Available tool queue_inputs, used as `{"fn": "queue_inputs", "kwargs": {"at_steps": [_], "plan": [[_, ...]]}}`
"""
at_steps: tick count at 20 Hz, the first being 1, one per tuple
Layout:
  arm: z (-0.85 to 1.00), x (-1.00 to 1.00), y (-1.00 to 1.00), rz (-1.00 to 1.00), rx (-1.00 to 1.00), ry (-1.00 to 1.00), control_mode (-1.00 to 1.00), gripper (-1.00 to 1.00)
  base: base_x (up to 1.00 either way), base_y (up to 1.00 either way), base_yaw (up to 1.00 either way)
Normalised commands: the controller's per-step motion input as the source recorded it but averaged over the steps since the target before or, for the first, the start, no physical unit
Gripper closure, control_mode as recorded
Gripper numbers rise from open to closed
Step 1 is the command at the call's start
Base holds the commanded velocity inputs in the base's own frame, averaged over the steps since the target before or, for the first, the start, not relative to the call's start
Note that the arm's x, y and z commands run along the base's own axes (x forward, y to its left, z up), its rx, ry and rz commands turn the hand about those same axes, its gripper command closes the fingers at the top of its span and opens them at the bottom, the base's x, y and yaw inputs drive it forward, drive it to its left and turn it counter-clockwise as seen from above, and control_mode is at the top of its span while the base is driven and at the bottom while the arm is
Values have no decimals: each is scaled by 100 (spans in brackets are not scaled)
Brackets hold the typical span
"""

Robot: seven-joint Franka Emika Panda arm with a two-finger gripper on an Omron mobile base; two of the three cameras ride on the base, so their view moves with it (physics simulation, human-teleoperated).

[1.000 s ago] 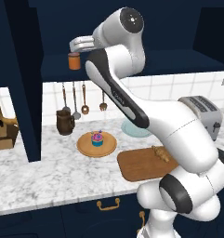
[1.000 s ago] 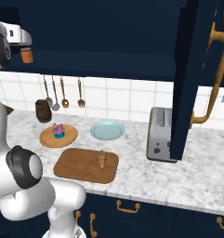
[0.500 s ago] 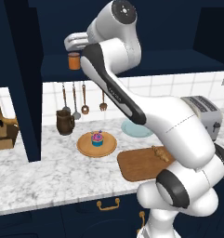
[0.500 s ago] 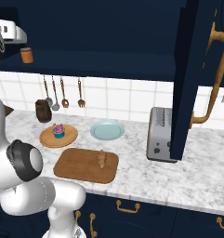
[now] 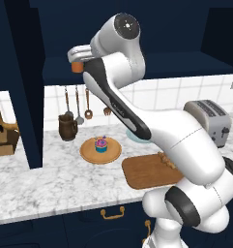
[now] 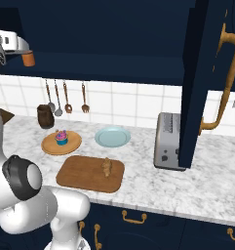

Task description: From the different types of pastries on the counter, select a croissant and place it on the cutting board. Then retrieve a jar of jam from the cabinet and place it alongside the croissant on the cutting board.

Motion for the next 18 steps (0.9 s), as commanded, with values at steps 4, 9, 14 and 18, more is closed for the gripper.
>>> {"fn": "queue_inputs", "kwargs": {"at_steps": [4, 9, 14, 18], "plan": [[-17, 1, 0, 0, 0, -5, -100, -100, 0, 0, 0], [-15, 12, 0, 0, 0, -2, -100, -100, 0, 0, 0], [-7, 15, 0, 0, 0, 0, -100, -100, 0, 0, 0], [-4, 18, 0, 0, 0, 0, -100, -100, 0, 0, 0]]}}
